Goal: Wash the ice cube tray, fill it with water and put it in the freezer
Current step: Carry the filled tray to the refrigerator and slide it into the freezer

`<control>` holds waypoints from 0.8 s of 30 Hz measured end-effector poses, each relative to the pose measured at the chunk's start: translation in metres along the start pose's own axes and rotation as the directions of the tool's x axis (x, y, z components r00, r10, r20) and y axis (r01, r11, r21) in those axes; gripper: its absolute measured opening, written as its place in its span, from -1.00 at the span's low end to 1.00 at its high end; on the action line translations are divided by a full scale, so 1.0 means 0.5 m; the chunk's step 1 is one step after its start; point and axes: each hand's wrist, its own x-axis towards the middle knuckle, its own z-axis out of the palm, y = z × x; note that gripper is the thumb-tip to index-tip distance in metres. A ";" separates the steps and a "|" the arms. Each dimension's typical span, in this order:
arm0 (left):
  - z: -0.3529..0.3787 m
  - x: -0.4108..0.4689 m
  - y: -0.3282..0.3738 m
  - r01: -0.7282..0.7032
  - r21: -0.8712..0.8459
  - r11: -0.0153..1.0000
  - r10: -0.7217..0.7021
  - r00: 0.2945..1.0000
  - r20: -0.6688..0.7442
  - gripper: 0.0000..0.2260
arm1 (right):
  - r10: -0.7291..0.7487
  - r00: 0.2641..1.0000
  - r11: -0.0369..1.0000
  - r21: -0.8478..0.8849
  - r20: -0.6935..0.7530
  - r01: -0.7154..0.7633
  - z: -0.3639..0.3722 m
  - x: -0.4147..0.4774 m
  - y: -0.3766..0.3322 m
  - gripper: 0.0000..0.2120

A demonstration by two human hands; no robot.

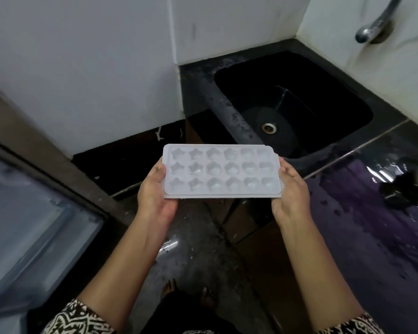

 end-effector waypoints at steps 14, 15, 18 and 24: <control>-0.344 -0.255 0.103 -0.251 -0.092 0.964 0.216 0.934 -0.285 -0.71 | 0.164 0.928 0.981 -0.150 0.335 -0.119 0.136 -0.258 0.186 -0.83; -0.370 -0.280 0.111 -0.267 -0.100 0.958 0.225 0.924 -0.310 -0.72 | 0.178 0.918 0.979 -0.160 0.354 -0.128 0.146 -0.284 0.203 -0.83; -0.439 -0.351 0.134 -0.311 -0.121 0.943 0.244 0.889 -0.388 -0.75 | 0.226 0.887 0.968 -0.194 0.403 -0.159 0.171 -0.359 0.245 -0.84; -0.571 -0.492 0.167 -0.422 -0.163 0.892 0.279 0.797 -0.536 -0.77 | 0.325 0.796 0.939 -0.277 0.510 -0.205 0.223 -0.510 0.325 -0.84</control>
